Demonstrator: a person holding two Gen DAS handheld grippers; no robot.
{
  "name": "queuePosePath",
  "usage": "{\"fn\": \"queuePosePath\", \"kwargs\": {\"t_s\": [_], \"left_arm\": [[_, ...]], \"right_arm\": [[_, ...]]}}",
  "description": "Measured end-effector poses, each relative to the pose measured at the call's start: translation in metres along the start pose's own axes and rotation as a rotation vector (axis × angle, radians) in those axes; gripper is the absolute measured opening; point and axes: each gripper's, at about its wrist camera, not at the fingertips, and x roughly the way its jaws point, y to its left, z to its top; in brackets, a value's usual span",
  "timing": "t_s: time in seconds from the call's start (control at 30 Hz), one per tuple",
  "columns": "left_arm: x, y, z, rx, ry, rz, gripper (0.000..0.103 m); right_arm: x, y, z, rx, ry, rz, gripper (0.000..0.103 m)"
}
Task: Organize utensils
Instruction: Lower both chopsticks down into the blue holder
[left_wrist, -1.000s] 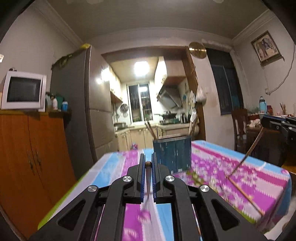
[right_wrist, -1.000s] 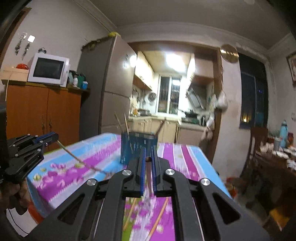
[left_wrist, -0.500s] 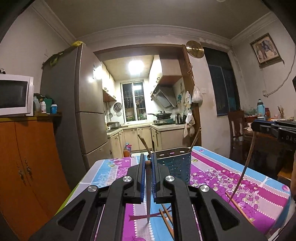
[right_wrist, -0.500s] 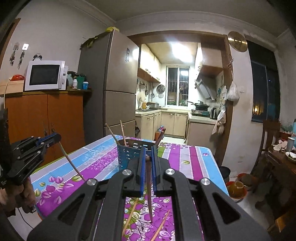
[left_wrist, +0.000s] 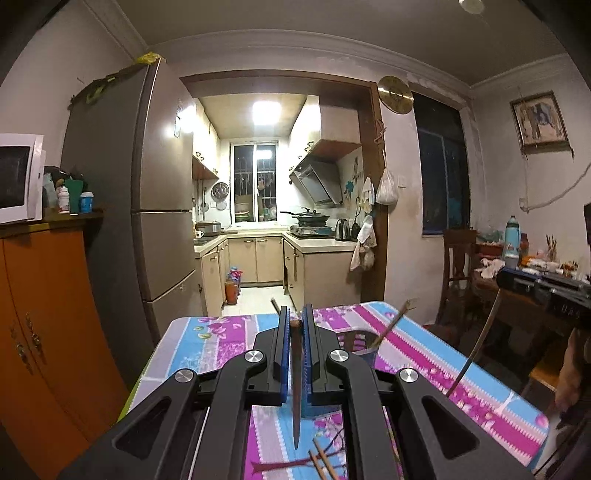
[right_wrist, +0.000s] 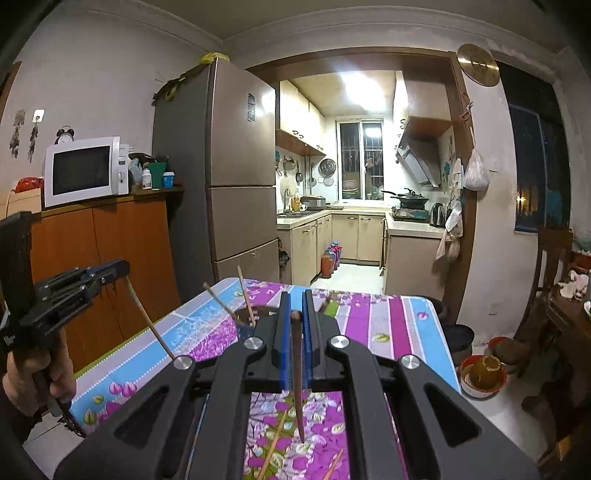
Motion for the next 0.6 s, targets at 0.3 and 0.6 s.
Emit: {"fn": "queuePosePath", "kwargs": {"t_s": [0.3, 0.6], "left_arm": [[0.004, -0.012, 0.072, 0.007, -0.072, -0.016, 0.008], [0.048, -0.025, 0.123, -0.017, -0.103, -0.013, 0.008]], "right_arm": [[0.014, -0.003, 0.077, 0.014, -0.048, 0.05, 0.005], [0.054, -0.008, 0.123, 0.008, -0.059, 0.046, 0.005]]}}
